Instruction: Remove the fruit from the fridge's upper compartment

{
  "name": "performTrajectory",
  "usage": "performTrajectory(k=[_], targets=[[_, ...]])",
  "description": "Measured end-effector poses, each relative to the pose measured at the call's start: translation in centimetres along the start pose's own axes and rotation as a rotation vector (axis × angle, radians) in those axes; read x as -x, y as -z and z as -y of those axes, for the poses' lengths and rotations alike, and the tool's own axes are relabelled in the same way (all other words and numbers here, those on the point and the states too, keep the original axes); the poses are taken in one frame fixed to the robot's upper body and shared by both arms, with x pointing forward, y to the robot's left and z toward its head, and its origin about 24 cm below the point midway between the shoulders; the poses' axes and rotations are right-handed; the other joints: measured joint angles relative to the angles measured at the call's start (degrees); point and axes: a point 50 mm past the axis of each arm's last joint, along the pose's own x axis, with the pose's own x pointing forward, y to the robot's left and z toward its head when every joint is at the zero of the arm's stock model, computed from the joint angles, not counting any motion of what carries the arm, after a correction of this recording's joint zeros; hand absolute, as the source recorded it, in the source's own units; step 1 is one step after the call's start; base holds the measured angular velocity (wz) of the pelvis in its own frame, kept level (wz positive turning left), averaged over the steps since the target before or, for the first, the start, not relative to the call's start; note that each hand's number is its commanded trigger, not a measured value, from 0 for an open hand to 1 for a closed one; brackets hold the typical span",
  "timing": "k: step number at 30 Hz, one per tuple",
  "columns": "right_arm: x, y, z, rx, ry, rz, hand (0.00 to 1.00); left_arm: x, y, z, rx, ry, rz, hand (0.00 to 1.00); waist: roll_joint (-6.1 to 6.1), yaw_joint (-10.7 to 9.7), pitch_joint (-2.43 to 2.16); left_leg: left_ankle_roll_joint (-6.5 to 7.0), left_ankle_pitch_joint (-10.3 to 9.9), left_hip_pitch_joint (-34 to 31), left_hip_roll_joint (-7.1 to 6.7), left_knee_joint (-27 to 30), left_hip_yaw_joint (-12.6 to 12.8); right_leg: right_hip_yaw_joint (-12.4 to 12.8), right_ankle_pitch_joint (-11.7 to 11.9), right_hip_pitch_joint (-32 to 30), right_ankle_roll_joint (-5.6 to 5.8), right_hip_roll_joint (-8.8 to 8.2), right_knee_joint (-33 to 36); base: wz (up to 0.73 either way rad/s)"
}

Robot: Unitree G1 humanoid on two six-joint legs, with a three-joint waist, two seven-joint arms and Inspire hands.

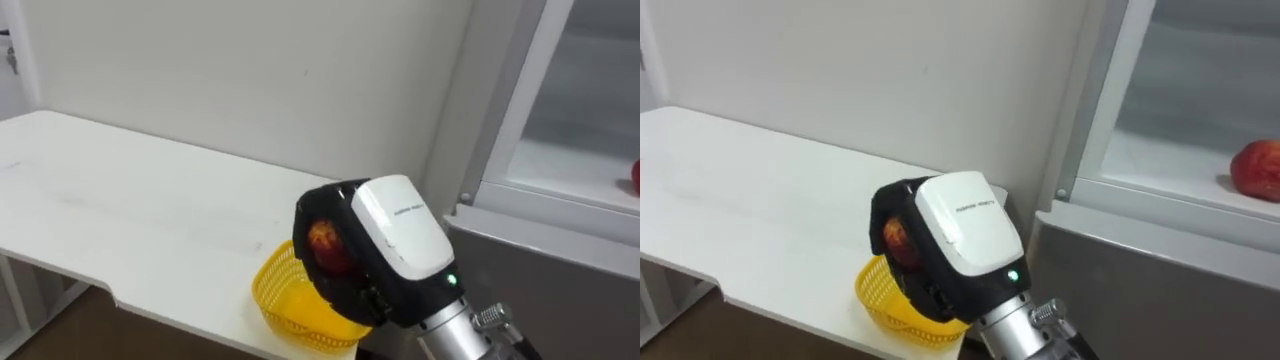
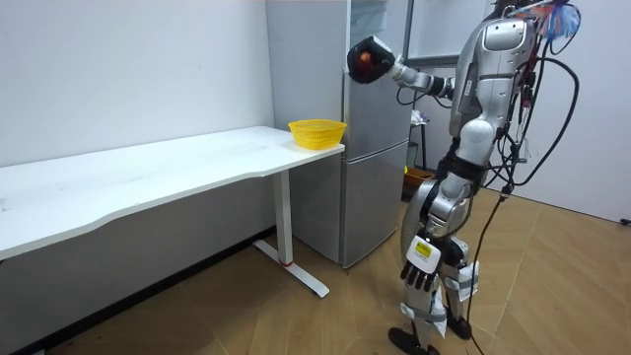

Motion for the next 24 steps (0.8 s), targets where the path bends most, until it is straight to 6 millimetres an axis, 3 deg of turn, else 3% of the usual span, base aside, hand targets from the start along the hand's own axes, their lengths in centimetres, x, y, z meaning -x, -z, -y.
performTrajectory(k=[7, 12, 17, 24], targets=[[0.3, 1.3, -1.1, 0.009, -0.068, -0.066, 1.0, 0.0, 0.0, -0.1, 0.007, -0.007, 0.002, 0.0, -0.28, 1.5, 0.14, 0.06, 0.0, 0.0, -0.33, -0.1, -0.9, -0.2, 0.0, 0.1, 0.08, -0.13, -0.1, 0.05], [0.4, 3.4, -2.3, 0.039, -0.152, -0.16, 1.0, 0.0, 0.0, -0.1, -0.031, -0.001, -0.01, 0.0, -0.7, 2.6, 0.3, 0.06, 0.0, -0.9, -0.53, 0.3, -1.8, -1.0, -0.1, -0.1, 0.14, -0.14, -0.1, 0.1], [-0.6, 4.2, -2.1, 0.071, -0.164, -0.188, 1.0, 0.0, 0.0, -0.2, -0.037, 0.01, -0.019, 0.0, -0.99, 2.6, 0.41, 0.06, 0.0, -1.6, -0.65, 1.0, -2.2, -1.0, -0.1, -0.4, 0.14, -0.09, -0.2, 0.08], [-0.4, 4.7, -2.4, 0.088, -0.19, -0.21, 1.0, 0.1, -0.7, -0.3, -0.04, 0.006, 0.007, 0.0, -1.19, 2.5, 0.41, 0.06, 0.0, -1.7, -0.73, 1.0, -2.8, -1.8, -0.1, -0.2, 0.14, -0.13, -0.2, 0.02]])
